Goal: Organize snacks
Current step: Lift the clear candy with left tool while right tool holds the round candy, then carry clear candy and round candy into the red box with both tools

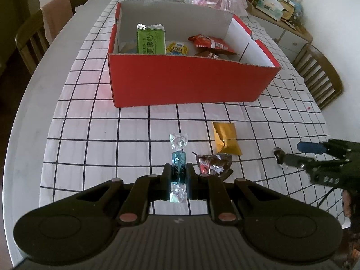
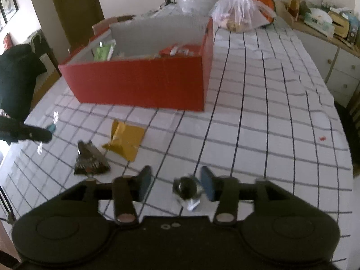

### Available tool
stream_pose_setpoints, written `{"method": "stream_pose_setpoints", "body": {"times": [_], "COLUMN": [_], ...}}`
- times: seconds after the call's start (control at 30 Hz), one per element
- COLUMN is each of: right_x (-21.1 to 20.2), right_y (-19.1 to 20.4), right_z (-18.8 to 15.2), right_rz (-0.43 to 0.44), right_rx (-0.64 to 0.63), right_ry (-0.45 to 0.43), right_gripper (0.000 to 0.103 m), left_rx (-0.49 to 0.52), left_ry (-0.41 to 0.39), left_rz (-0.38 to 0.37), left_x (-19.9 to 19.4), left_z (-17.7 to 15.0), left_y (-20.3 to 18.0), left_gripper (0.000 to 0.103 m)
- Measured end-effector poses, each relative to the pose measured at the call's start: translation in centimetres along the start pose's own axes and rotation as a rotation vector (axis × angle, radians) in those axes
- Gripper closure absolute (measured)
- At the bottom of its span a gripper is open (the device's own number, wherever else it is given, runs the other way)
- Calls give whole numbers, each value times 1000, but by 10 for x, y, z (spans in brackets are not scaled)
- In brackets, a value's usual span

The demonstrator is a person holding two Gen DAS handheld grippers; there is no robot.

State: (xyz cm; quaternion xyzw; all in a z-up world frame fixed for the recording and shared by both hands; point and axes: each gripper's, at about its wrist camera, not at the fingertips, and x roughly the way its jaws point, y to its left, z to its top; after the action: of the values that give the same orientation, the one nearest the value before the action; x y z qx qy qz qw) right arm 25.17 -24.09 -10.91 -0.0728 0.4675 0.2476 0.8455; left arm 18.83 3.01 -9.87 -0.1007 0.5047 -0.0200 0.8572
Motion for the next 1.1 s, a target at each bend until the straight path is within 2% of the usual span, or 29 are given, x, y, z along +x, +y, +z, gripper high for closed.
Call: {"method": "stream_pose_setpoints", "body": {"times": [0.17, 0.43, 0.53, 0.63, 0.7, 0.77, 1.1], "right_x": [20, 34, 35, 34, 34, 32, 25], "right_y": [3, 4, 5, 4, 3, 2, 8], "right_z": [-10, -8, -7, -7, -7, -7, -14], "right_rz": [-26, -69, -72, -95, -99, -96, -72], "right_rx": [-24, -34, -37, -47, -42, -39, -26], "right_ry": [54, 65, 62, 60, 55, 52, 56], "right_gripper": [42, 43, 50, 60, 71, 77, 79], "left_rx": [0, -9, -10, -12, -10, -14, -30], "left_ry": [5, 17, 17, 18, 20, 26, 98], "left_rz": [4, 9, 7, 2, -1, 4, -11], "left_x": [-1, 1, 1, 1, 3, 6, 17], "left_z": [-4, -8, -8, -7, -8, -8, -25], "left_y": [0, 2, 1, 1, 1, 2, 10], "left_gripper": [91, 91, 91, 91, 91, 91, 90]}}
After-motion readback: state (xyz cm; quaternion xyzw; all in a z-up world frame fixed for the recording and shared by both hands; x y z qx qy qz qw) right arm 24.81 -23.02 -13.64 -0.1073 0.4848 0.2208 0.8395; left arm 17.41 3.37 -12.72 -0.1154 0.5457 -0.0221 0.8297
